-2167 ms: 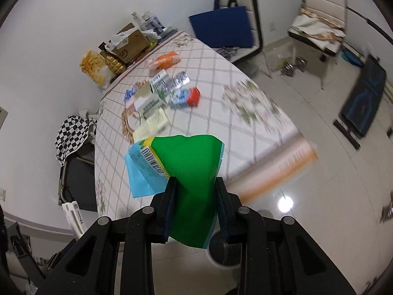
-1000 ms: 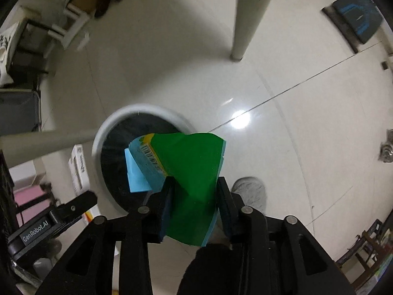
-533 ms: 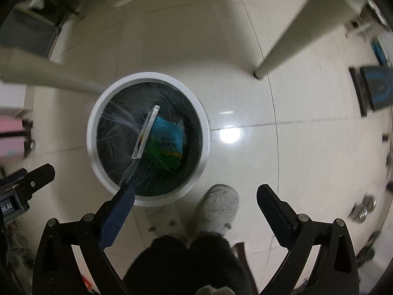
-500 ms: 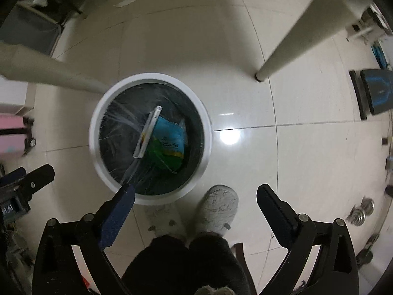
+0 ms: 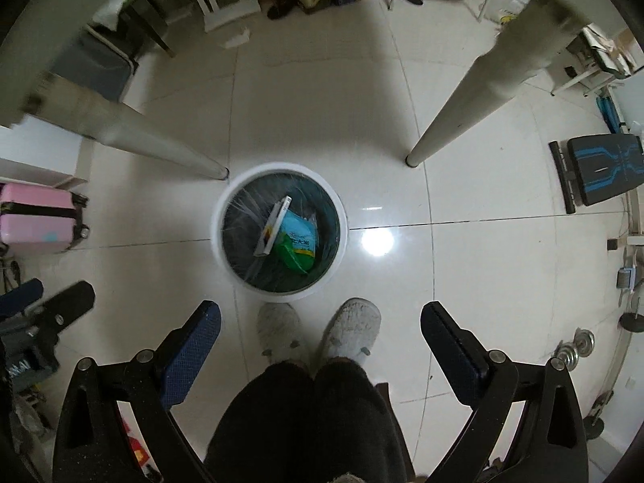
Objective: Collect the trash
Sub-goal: 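Raise both tools back toward the table, then grasp the silver blister pack with the left gripper while the right grasps the milk carton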
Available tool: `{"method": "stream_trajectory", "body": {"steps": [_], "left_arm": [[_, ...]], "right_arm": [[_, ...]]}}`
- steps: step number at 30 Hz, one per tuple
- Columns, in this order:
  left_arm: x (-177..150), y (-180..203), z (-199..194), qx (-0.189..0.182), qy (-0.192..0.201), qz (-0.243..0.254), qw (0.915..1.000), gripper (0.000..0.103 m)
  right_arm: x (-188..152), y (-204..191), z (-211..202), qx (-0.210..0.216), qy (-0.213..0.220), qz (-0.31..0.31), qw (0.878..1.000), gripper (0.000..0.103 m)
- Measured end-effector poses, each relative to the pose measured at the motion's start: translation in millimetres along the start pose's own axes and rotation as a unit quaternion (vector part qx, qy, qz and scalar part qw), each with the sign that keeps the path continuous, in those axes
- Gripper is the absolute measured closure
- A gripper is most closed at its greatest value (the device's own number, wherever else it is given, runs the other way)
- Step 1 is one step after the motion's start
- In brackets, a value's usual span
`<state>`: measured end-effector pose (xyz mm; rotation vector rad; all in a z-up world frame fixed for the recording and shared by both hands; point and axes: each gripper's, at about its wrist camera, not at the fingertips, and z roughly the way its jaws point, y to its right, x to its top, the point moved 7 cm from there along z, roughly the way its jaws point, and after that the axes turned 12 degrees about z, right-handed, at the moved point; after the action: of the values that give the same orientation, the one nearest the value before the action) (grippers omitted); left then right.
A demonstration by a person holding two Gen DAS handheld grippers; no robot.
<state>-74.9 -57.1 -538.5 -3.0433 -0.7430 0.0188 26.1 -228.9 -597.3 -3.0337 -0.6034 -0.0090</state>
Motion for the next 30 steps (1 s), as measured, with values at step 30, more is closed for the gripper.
{"method": "stream_trajectory", "body": {"steps": [30], "left_arm": [[221, 72, -169, -0.044, 0.084, -0.006, 0.9955, 0.005]], "right_arm": [[259, 68, -231, 0.000, 0.081, 0.098, 0.992, 0.002]]}}
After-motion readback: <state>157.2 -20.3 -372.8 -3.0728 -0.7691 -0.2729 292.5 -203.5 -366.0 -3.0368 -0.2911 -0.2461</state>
